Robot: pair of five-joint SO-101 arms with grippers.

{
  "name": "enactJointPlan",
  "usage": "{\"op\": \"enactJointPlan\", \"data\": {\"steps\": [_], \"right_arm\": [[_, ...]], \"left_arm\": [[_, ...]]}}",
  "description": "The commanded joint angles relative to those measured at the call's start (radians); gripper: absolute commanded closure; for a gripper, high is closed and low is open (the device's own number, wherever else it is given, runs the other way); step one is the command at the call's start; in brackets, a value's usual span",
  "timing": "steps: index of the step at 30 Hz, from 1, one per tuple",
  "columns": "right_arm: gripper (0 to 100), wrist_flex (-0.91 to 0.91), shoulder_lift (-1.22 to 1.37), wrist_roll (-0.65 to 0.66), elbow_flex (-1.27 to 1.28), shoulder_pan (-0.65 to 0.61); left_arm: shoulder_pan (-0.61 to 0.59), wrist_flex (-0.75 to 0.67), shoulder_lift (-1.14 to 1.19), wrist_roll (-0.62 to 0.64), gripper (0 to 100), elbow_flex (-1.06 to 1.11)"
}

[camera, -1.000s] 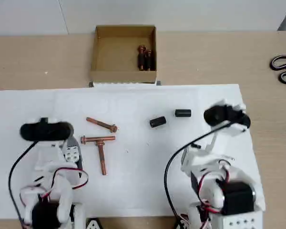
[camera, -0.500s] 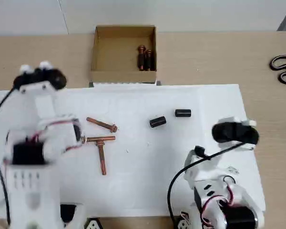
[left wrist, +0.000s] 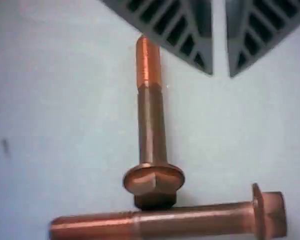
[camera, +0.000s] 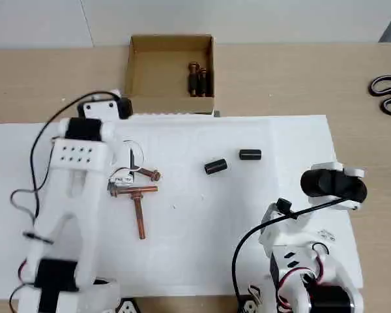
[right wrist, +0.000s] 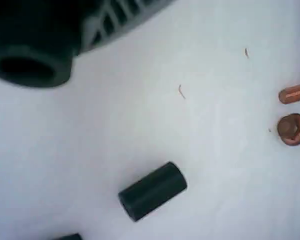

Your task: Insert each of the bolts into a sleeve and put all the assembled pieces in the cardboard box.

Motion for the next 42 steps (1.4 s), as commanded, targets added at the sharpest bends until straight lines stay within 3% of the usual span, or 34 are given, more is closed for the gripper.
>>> {"op": "enactJointPlan", "data": {"steps": [1, 6, 14, 42], "right_arm": [[99.5, -0.022, -0.001, 0.011, -0.003, 0.012], [99.5, -0.022, -0.001, 0.011, -0.002, 0.012], [99.5, -0.027, -0.001, 0.011, 0.014, 0.012], [99.5, -0.027, -0.001, 0.011, 0.014, 0.012]], "left_arm": [[0.006, 0.015, 0.106, -0.029, 99, -0.045], [0.057, 0.021, 0.267, -0.072, 99, -0.042], [0.133, -0.029, 0.276, -0.074, 98, -0.045], [0.133, -0.089, 0.287, -0.075, 88, -0.042]]}}
